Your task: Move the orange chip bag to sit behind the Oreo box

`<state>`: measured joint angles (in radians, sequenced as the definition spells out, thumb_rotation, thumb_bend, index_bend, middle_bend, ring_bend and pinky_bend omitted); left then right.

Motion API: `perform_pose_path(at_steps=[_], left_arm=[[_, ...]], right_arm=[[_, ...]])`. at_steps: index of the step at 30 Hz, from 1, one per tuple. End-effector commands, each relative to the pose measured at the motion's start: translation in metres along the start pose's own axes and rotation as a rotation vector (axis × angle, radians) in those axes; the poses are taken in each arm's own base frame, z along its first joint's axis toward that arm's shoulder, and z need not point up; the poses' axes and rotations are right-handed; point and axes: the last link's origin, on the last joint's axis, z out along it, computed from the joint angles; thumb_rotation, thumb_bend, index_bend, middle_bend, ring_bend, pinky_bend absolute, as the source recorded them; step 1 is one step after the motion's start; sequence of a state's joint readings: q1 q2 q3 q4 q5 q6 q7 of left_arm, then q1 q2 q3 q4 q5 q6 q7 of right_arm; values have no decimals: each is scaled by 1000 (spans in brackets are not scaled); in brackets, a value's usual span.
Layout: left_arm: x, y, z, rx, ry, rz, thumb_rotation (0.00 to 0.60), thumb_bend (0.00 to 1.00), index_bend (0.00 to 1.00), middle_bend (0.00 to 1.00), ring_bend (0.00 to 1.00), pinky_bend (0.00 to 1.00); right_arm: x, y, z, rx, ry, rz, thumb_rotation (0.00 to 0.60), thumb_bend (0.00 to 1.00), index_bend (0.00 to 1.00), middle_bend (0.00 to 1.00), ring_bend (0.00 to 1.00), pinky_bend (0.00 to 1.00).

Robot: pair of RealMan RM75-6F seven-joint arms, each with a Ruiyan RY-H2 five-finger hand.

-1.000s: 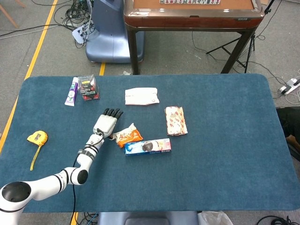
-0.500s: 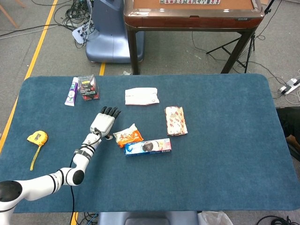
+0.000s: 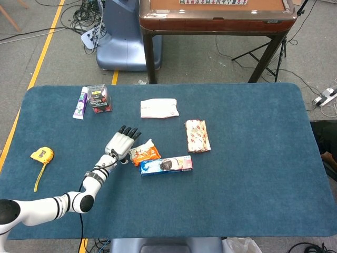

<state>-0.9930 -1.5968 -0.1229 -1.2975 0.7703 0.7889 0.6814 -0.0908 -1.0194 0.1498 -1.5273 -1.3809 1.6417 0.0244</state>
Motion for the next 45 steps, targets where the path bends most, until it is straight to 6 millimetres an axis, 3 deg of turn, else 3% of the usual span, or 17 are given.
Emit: perform_pose_path(at_steps=[1,26,45], left_arm=[[-2,3,4,3,-5,2,600,5,0,0,0,0],[-2,24,34,14,23,-99,600,8,0,0,0,0],[3,47,42,-13,89,-126,600,9,0,0,0,0]], right_arm=[[1,1,-1,-2,2,3,600,0,320,401,345,491],[2,3,-2,-6,6,9,600,0,320,401,345,491],[2,3,-2,-2,5,11,600,0,320,401,345,491]])
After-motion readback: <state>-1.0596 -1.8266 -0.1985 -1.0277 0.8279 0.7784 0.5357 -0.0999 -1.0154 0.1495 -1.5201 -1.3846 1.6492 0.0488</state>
